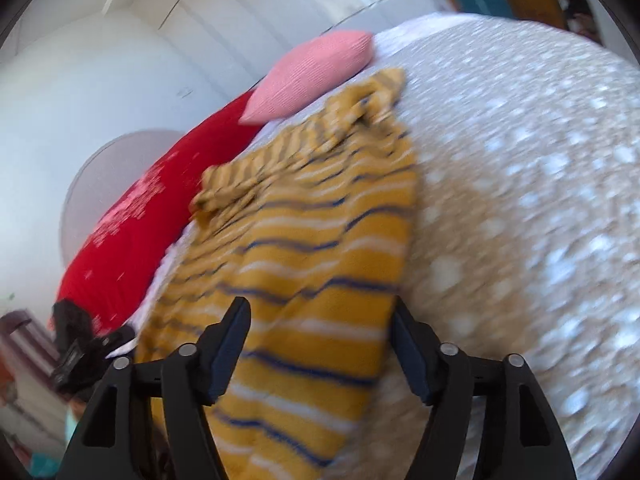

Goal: Fold small clothes

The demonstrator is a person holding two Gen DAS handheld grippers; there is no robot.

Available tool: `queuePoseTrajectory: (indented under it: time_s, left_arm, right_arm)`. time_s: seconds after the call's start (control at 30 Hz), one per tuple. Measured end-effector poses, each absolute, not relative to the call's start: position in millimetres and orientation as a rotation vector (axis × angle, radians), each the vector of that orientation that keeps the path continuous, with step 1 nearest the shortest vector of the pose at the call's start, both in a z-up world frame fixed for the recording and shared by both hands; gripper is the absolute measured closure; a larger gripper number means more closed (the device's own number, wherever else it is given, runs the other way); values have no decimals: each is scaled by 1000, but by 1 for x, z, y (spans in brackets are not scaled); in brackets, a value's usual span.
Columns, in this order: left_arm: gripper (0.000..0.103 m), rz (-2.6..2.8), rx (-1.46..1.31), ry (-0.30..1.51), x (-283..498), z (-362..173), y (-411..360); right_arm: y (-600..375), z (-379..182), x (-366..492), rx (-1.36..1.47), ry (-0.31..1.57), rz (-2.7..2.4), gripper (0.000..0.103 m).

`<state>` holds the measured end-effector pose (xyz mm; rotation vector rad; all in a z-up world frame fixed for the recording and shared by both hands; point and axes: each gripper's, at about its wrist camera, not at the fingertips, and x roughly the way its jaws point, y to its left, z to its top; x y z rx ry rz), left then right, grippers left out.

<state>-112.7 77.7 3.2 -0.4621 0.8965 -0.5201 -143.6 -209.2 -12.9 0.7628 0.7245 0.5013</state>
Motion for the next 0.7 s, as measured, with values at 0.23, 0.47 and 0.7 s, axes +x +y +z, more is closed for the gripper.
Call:
queuePoseTrajectory:
  time_s: [0.23,0.47,0.7]
  left_arm:
    - [3,-511,-395,964,-111,3,50]
    - [93,-357,-494,1025,-104,11,65]
    - [96,-329,-450,951,-149,47,77]
  right_arm:
    - [-201,-16,-162,835,702,526,37]
    - [-219,-29,-162,950,754,486,90]
    - [-231,-13,-183,913,730,512,91]
